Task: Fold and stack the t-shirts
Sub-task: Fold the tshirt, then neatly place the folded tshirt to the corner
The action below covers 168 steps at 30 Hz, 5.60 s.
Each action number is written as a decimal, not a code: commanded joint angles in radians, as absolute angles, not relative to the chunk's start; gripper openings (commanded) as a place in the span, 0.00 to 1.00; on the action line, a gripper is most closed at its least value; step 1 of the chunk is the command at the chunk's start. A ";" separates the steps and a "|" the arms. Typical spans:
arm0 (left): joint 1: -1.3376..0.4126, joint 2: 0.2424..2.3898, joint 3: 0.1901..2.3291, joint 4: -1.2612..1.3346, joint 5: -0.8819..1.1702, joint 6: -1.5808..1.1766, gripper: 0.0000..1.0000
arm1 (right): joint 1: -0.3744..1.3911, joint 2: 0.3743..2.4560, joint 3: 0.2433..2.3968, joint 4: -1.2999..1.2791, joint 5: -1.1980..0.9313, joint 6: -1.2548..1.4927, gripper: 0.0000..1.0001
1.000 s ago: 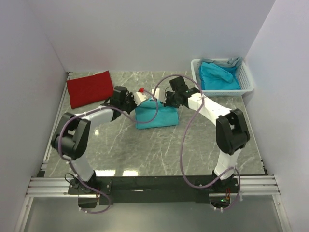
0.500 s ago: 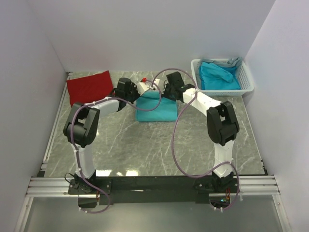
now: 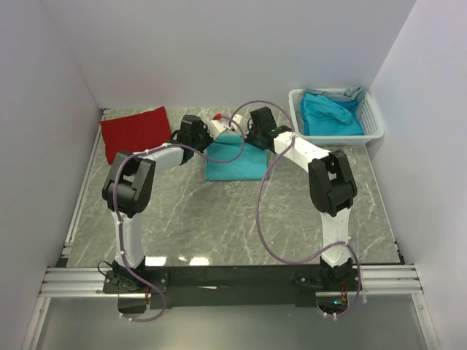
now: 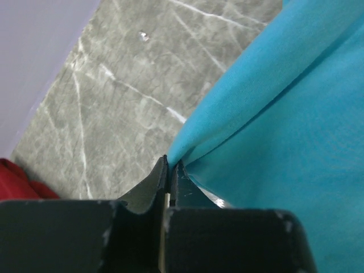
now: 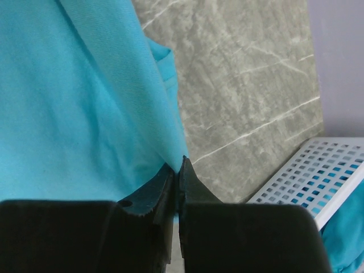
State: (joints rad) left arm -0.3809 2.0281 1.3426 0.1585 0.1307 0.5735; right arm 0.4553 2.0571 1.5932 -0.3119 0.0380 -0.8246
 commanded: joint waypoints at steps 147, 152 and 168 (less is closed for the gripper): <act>-0.232 1.982 2.060 -0.525 -0.698 0.012 0.00 | 0.074 1.460 1.200 -0.500 -1.003 -0.462 0.69; -0.230 1.973 2.079 -0.535 -0.698 0.009 0.00 | 0.074 1.459 1.201 -0.503 -1.003 -0.465 0.69; -0.187 1.962 2.020 -0.538 -0.663 -0.037 0.00 | 0.074 1.459 1.203 -0.506 -1.005 -0.465 0.69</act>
State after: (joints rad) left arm -0.2039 2.0205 2.0163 -0.5659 -0.6659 -0.0101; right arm 0.0803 1.4681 1.1717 -0.5026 -0.9779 -0.4545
